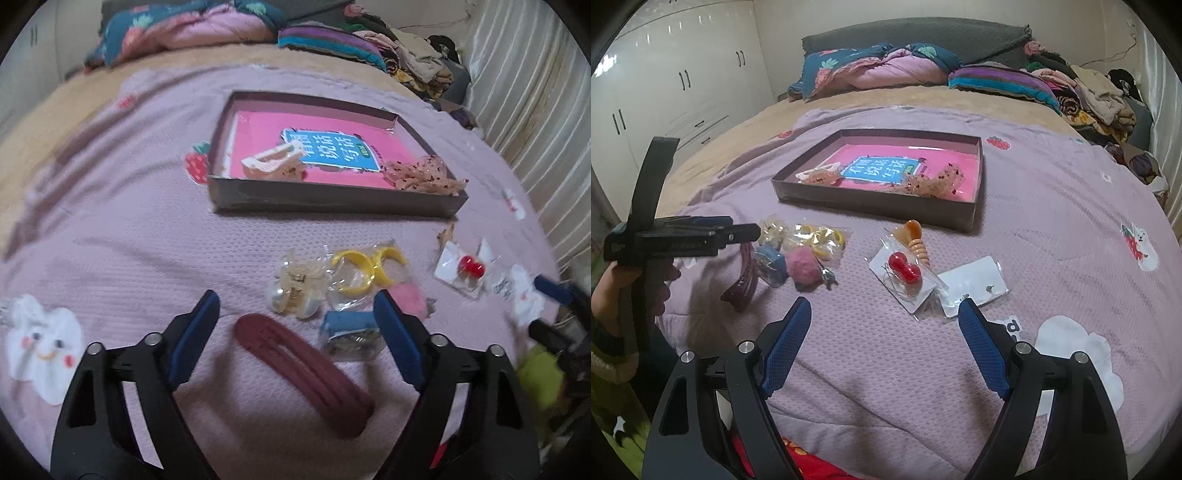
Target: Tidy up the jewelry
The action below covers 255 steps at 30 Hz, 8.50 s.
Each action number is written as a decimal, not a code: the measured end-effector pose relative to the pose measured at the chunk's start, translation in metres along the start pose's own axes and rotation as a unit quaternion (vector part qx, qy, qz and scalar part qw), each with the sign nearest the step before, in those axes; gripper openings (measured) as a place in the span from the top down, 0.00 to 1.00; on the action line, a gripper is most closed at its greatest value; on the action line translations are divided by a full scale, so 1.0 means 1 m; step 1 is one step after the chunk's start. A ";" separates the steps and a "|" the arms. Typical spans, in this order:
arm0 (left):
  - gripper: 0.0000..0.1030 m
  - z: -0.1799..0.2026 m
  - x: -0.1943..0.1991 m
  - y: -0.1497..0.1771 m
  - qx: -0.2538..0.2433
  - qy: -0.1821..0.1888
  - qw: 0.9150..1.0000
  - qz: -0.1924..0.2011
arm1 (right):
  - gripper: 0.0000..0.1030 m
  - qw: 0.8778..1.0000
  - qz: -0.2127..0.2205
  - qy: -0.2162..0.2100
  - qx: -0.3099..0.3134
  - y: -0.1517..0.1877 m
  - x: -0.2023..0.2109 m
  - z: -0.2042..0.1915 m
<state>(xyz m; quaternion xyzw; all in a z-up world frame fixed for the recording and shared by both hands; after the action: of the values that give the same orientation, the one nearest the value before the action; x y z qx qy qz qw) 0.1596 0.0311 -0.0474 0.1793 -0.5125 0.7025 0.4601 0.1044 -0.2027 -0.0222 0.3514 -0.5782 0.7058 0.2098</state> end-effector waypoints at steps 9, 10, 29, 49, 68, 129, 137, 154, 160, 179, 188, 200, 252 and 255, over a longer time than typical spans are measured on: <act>0.44 -0.005 -0.028 -0.006 0.006 0.008 0.999 -0.034 | 0.21 1.000 -0.022 0.015 0.009 -0.005 -0.031 0.003; 0.44 -0.005 -0.030 -0.006 0.005 0.008 0.999 -0.036 | 0.21 0.999 -0.023 0.018 0.012 -0.005 -0.034 0.003; 0.69 -0.027 -0.020 -0.009 0.035 -0.002 0.999 -0.018 | 0.38 0.998 -0.039 0.024 0.053 -0.022 -0.077 -0.003; 0.69 -0.032 0.025 -0.016 0.031 -0.042 0.998 0.037 | 0.74 0.999 0.003 -0.025 0.049 -0.010 -0.033 -0.026; 0.69 0.002 0.039 -0.040 -0.010 -0.032 0.998 0.055 | 0.74 0.999 0.036 -0.014 -0.034 -0.028 -0.004 0.018; 0.69 0.058 -0.090 -0.119 -0.073 0.011 0.997 -0.015 | 0.74 0.991 0.069 0.027 -0.113 -0.107 -0.035 0.078; 0.63 0.042 -0.106 -0.121 -0.065 0.005 0.998 -0.025 | 0.74 0.993 0.048 0.024 -0.101 -0.129 -0.081 0.071; 0.16 0.017 -0.079 -0.110 -0.035 0.001 0.999 -0.012 | 0.70 0.995 -0.025 0.040 -0.086 -0.131 -0.165 0.044; 0.11 0.009 -0.065 -0.104 -0.022 -0.009 1.000 -0.005 | 0.52 0.995 -0.014 0.036 -0.097 -0.126 -0.152 0.045; 0.09 0.023 -0.009 -0.100 0.000 -0.003 0.999 0.046 | 0.17 0.990 0.048 0.039 -0.123 -0.118 -0.070 0.065; 0.09 0.034 0.013 -0.096 -0.004 -0.003 0.998 0.063 | 0.17 0.989 0.069 0.041 -0.127 -0.114 -0.041 0.068; 0.09 0.048 0.039 -0.091 -0.016 -0.005 0.996 0.082 | 0.17 0.987 0.086 0.040 -0.133 -0.108 -0.012 0.072; 0.09 0.014 0.066 0.001 0.018 -0.040 0.998 0.051 | 0.17 0.996 0.081 0.007 -0.045 -0.051 0.036 0.010; 0.09 0.013 0.064 0.006 0.018 -0.040 0.998 0.046 | 0.17 0.996 0.077 0.004 -0.037 -0.047 0.035 0.006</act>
<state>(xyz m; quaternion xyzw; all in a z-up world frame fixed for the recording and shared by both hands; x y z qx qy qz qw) 0.1187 0.0489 0.0013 0.1919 -0.5254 0.7245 0.4028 0.1154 -0.2010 0.0357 0.2955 -0.6283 0.6992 0.1702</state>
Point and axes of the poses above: each gripper's, at about its wrist camera, not at the fingertips, and x roughly against the way its jaws point, z to its right, y to its underside, the point moved 2 cm from there along -x, roughly the way its jaws point, and after that the axes turned 15 degrees about y, right-handed, at the moved point
